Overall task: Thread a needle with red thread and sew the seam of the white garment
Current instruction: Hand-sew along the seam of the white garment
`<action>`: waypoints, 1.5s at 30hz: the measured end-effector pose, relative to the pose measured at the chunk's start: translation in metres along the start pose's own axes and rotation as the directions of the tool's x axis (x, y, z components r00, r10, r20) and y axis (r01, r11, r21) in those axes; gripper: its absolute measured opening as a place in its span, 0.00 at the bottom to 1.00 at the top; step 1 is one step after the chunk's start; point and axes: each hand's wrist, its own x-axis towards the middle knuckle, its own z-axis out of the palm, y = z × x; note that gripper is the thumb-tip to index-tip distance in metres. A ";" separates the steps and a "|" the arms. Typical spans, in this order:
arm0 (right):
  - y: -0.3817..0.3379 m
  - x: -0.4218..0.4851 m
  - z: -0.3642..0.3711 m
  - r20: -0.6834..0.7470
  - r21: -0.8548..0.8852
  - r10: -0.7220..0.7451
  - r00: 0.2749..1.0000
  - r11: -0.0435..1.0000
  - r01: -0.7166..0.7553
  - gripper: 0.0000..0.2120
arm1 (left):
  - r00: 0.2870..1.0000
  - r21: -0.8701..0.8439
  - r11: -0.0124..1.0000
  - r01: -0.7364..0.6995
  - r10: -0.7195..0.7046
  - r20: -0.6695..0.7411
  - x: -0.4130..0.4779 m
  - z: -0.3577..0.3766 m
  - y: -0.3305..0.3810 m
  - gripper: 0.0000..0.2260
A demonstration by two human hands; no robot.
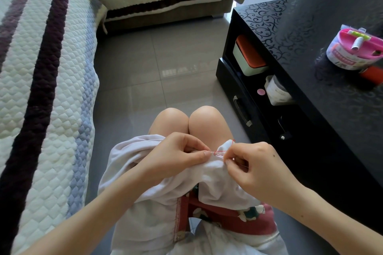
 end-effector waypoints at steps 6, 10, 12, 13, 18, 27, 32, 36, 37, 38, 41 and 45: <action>-0.004 0.001 0.002 0.006 -0.054 -0.022 1.000 0.998 0.022 0.05 | 0.999 0.070 0.997 -0.037 0.036 0.011 0.000 0.001 0.002 0.05; -0.007 0.003 0.005 0.031 -0.070 -0.030 0.999 0.997 0.032 0.06 | 0.998 0.065 0.996 -0.058 0.057 0.022 -0.001 0.005 0.005 0.05; -0.006 0.003 0.005 0.031 -0.062 -0.024 0.999 0.998 0.026 0.06 | 0.998 0.063 0.997 -0.053 0.051 0.027 -0.001 0.005 0.006 0.05; -0.004 0.003 0.006 0.028 -0.048 -0.011 1.000 0.999 0.013 0.06 | 0.999 0.063 0.997 -0.043 0.042 0.022 -0.001 0.005 0.006 0.05; 0.001 0.002 0.001 0.030 0.150 0.073 0.997 0.986 -0.076 0.06 | 1.000 0.094 0.995 -0.013 0.014 -0.016 0.000 0.002 0.002 0.07; 0.007 0.007 -0.007 0.234 0.563 0.234 0.944 0.759 -0.328 0.07 | 0.994 -0.081 0.997 -0.002 0.011 0.107 0.000 0.000 0.000 0.07; 0.007 0.007 -0.009 0.294 0.652 0.248 0.923 0.654 -0.384 0.07 | 0.984 -0.208 0.978 0.013 0.024 0.175 -0.001 -0.001 -0.001 0.07; 0.009 0.006 -0.007 0.298 0.698 0.220 0.929 0.613 -0.369 0.08 | 0.985 -0.273 0.962 0.012 0.036 0.170 0.000 0.001 -0.001 0.08; 0.009 0.006 -0.005 0.293 0.714 0.218 0.931 0.598 -0.365 0.08 | 0.985 -0.278 0.961 0.009 0.040 0.170 0.000 0.001 -0.001 0.08; 0.008 0.005 -0.003 0.282 0.723 0.212 0.936 0.594 -0.353 0.07 | 0.985 -0.275 0.961 0.006 0.041 0.167 0.000 0.002 -0.001 0.08; 0.004 0.006 0.003 0.255 0.693 0.190 0.948 0.648 -0.316 0.05 | 0.988 -0.263 0.965 -0.002 0.042 0.146 0.000 0.004 -0.001 0.08; 0.010 0.005 0.002 0.289 0.621 0.208 0.935 0.702 -0.348 0.02 | 0.990 -0.283 0.959 -0.006 0.045 0.135 0.001 0.004 -0.003 0.07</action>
